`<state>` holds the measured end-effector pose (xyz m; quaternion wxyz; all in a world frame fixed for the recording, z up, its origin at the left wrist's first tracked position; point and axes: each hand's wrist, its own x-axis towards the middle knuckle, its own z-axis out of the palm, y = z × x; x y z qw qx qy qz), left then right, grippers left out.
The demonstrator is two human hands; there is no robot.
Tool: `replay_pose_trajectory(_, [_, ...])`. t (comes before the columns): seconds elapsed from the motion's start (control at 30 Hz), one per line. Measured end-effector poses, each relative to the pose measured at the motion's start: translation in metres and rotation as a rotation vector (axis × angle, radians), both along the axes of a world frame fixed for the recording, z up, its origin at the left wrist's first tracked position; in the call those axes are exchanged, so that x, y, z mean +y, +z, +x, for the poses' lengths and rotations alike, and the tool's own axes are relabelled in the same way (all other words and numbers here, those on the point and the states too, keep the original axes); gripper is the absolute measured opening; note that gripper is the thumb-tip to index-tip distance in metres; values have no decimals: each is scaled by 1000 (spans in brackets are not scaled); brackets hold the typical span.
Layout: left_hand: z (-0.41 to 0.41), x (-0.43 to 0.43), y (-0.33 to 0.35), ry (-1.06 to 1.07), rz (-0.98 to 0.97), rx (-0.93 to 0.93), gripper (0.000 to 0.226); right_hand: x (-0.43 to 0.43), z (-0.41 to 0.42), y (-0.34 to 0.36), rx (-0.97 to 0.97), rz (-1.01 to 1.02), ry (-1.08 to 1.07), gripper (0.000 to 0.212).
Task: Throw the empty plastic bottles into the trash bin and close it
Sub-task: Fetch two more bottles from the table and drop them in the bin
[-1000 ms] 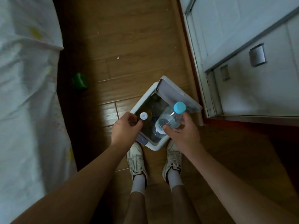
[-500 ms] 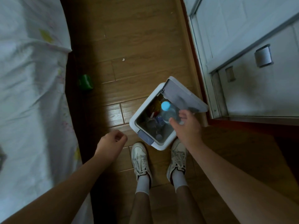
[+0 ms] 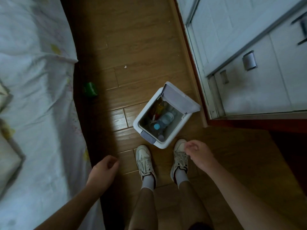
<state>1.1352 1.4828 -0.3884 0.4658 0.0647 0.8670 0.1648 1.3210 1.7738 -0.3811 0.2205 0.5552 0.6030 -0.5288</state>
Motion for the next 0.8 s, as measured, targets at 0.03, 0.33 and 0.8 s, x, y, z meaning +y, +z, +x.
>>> replay_pose_trajectory(0.03, [-1, -1, 15, -14, 2, -8, 5, -2, 6, 12, -11, -10, -12, 13])
replay_pose_trajectory(0.33, [-30, -18, 197, -127, -7, 52, 14, -23, 14, 167, -15, -48, 5, 15])
replay_pose_trajectory(0.8, [67, -66, 366, 732, 338, 149, 24, -31, -32, 314, 200, -22, 384, 14])
